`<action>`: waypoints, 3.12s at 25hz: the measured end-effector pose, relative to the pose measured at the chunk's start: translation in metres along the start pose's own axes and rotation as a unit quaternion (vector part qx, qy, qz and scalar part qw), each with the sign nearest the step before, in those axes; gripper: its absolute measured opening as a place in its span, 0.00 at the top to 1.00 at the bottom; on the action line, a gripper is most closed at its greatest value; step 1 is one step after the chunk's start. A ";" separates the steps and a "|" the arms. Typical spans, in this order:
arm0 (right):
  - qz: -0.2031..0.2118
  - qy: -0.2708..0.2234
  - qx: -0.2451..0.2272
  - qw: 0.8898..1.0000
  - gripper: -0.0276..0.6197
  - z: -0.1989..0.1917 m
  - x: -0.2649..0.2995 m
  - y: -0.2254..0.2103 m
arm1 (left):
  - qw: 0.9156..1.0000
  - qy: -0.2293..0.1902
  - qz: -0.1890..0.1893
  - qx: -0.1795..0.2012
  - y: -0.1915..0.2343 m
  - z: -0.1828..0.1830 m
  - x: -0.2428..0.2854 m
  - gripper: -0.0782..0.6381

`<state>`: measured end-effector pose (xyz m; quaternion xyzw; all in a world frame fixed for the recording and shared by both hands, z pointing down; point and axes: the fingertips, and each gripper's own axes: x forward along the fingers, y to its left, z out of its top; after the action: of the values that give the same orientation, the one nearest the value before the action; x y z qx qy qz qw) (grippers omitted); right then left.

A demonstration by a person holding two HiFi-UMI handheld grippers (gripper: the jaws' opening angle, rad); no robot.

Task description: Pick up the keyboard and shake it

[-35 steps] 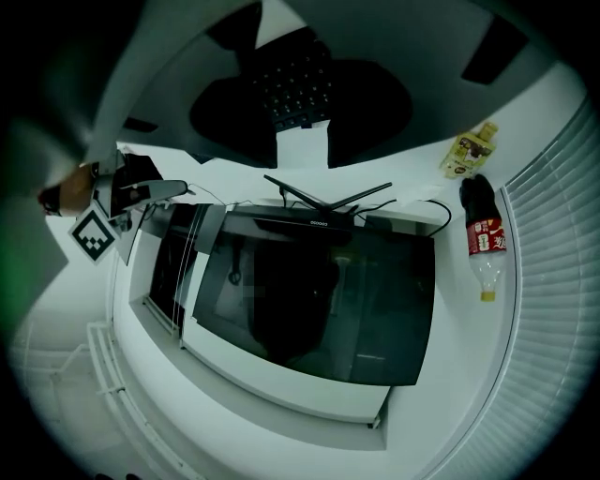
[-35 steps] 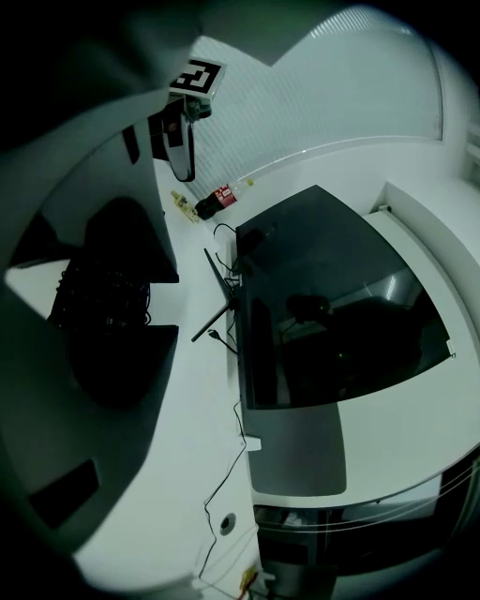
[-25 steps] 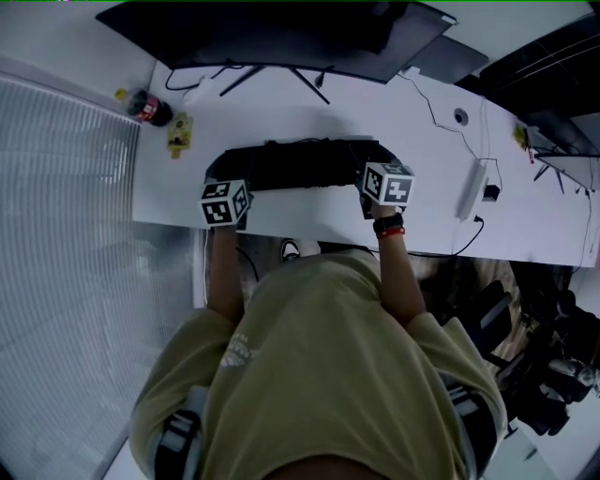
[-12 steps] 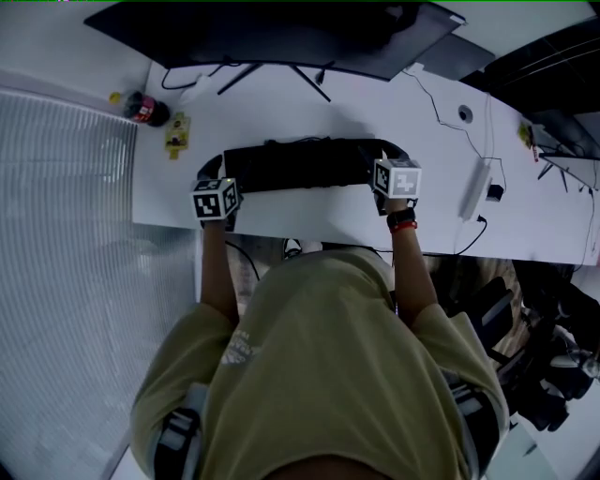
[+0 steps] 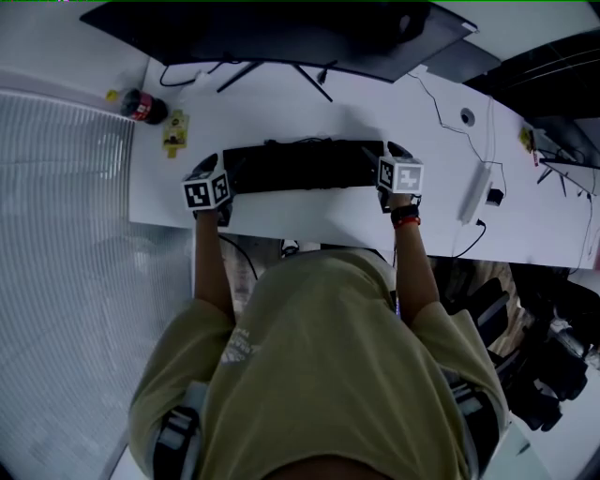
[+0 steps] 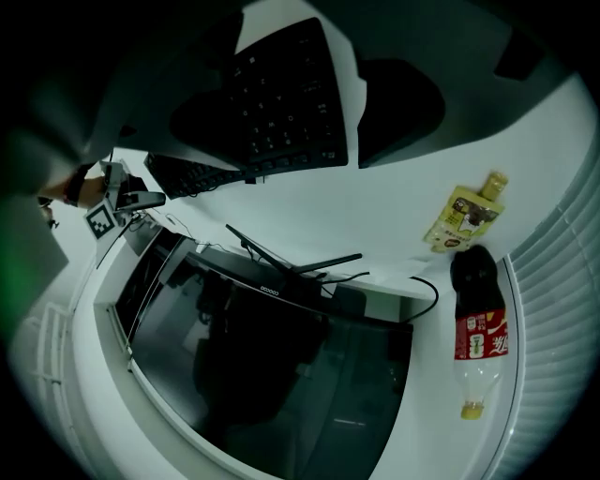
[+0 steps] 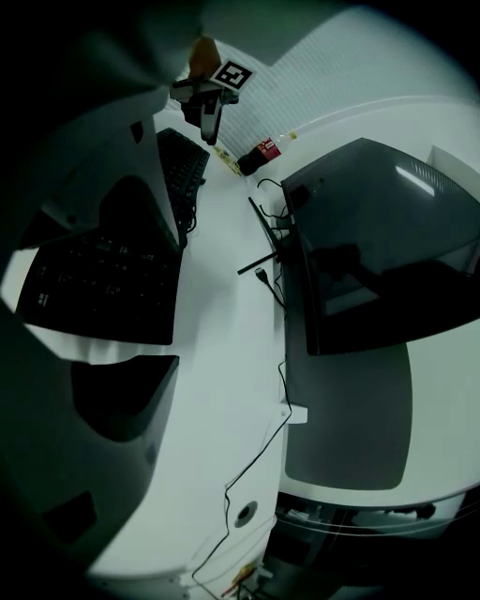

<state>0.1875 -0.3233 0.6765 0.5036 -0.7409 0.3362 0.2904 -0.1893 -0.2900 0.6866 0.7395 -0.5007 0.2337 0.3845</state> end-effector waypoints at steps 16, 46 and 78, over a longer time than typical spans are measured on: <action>0.042 0.042 0.077 0.995 0.47 -0.016 0.028 -0.009 | 0.998 0.057 0.011 -0.014 0.012 -0.012 0.027 0.51; 0.010 0.051 0.045 0.998 0.48 -0.010 0.010 0.001 | 0.997 0.047 0.062 0.001 0.009 -0.010 0.009 0.54; -0.021 -0.045 0.011 0.999 0.48 0.015 -0.043 0.011 | 0.993 -0.015 0.087 0.082 -0.009 0.020 -0.031 0.63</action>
<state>0.1901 -0.3082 0.6323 0.5369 -0.7386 0.3150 0.2586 -0.1940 -0.2865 0.6492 0.7257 -0.5476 0.2958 0.2933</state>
